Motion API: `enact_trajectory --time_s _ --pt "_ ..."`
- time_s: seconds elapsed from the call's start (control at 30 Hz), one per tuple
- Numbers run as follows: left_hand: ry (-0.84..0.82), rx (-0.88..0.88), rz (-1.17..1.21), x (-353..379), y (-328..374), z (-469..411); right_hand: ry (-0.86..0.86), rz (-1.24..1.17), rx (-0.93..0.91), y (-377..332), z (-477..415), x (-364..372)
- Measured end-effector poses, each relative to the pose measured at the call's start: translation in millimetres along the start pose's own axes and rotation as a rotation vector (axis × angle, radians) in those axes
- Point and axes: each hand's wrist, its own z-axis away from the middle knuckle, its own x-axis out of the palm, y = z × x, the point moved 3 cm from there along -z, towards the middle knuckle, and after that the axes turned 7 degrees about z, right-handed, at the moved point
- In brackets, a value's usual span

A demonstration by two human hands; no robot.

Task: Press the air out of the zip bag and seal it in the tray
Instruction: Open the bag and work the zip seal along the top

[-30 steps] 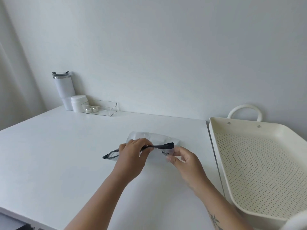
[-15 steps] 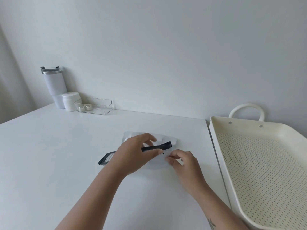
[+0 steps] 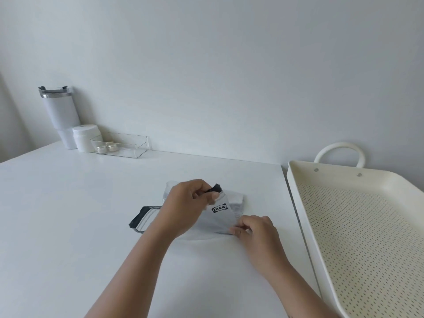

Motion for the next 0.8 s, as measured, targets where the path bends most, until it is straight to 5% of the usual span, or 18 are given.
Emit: enact_trajectory --time_s 0.1,0.3,0.8 --pt "-0.043 0.020 0.010 6.1 -3.9 0.1 -0.023 -0.061 -0.008 -0.6 2.4 -1.8" --pt "-0.136 0.052 0.012 13.9 -8.2 9.2 0.076 -0.551 0.065 -15.8 5.5 -16.3" --pt "-0.145 0.124 -0.057 21.2 -2.8 18.3 0.023 -0.650 0.031 -11.0 1.3 -20.1"
